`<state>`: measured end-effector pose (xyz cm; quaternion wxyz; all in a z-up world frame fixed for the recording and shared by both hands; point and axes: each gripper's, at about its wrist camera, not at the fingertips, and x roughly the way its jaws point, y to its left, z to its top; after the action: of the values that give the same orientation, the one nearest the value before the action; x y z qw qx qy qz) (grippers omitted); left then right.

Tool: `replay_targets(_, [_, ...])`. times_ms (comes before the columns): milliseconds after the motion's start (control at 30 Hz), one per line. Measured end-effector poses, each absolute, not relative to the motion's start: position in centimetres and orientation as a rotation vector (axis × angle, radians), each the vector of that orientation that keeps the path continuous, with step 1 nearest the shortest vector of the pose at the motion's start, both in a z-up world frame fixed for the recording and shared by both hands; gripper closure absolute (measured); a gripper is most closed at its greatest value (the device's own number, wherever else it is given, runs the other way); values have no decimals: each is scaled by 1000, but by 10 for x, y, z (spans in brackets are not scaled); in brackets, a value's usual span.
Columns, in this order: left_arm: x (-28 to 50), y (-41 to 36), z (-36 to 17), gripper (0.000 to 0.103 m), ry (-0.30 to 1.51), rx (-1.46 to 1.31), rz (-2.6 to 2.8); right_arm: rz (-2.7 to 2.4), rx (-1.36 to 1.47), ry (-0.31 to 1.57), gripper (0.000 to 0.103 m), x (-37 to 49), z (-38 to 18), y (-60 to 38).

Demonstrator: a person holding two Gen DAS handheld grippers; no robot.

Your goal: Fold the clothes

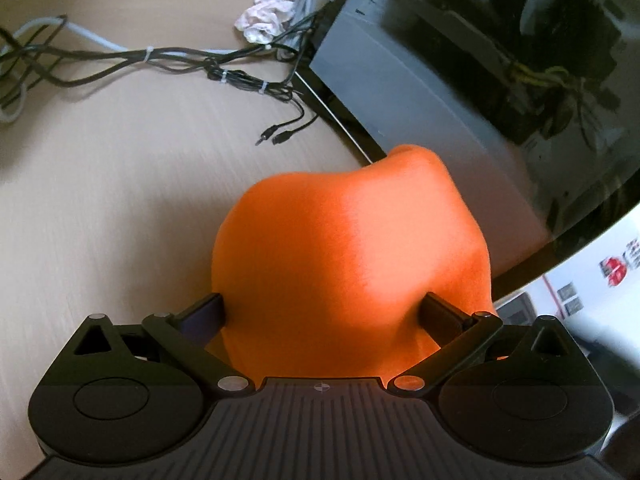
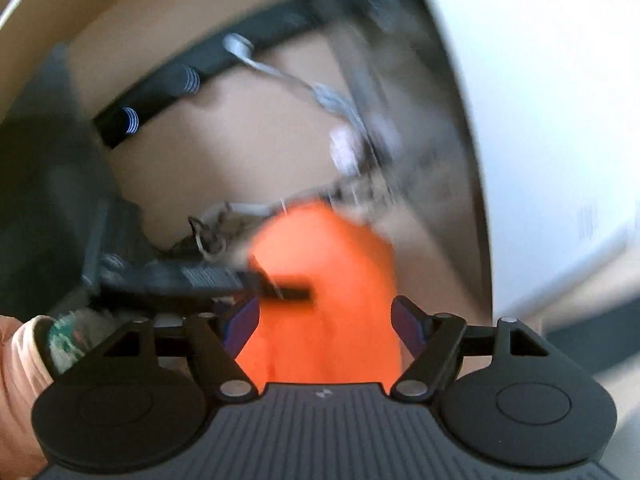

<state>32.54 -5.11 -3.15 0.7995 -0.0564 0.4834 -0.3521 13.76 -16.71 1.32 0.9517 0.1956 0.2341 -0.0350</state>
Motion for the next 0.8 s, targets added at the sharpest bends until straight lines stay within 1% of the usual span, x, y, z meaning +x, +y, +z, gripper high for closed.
replay_targets(100, [321, -34, -34, 0, 1064, -164, -737, -44, 397, 431, 30, 173, 35, -170])
replay_targets(200, [316, 3, -30, 0, 1051, -233, -685, -25, 419, 455, 30, 206, 39, -176])
replay_targets(300, [316, 44, -26, 0, 1038, -286, -616, 53, 399, 589, 29, 252, 18, -169])
replay_targets(333, [318, 55, -25, 0, 1043, -285, -584, 64, 387, 639, 21, 273, 5, -162])
replay_targets(433, [318, 89, -18, 0, 1041, -299, -533, 24, 338, 752, 16, 315, -44, -140])
replay_targets(500, [320, 105, -12, 0, 1023, -331, -552, 9, 342, 736, 14, 323, -58, -135])
replay_targets(567, [325, 111, -7, 0, 1001, -354, -568, -7, 332, 704, 14, 319, -50, -133])
replay_targets(700, [341, 82, -14, 0, 1001, -313, -586, -75, 191, 607, 13, 278, -23, -123])
replay_targets(767, [342, 62, -17, 0, 1015, -275, -601, -142, 110, 572, 7, 253, -11, -120])
replay_targets(800, [342, 53, -19, 0, 1021, -258, -612, -184, 66, 560, 0, 241, -7, -119])
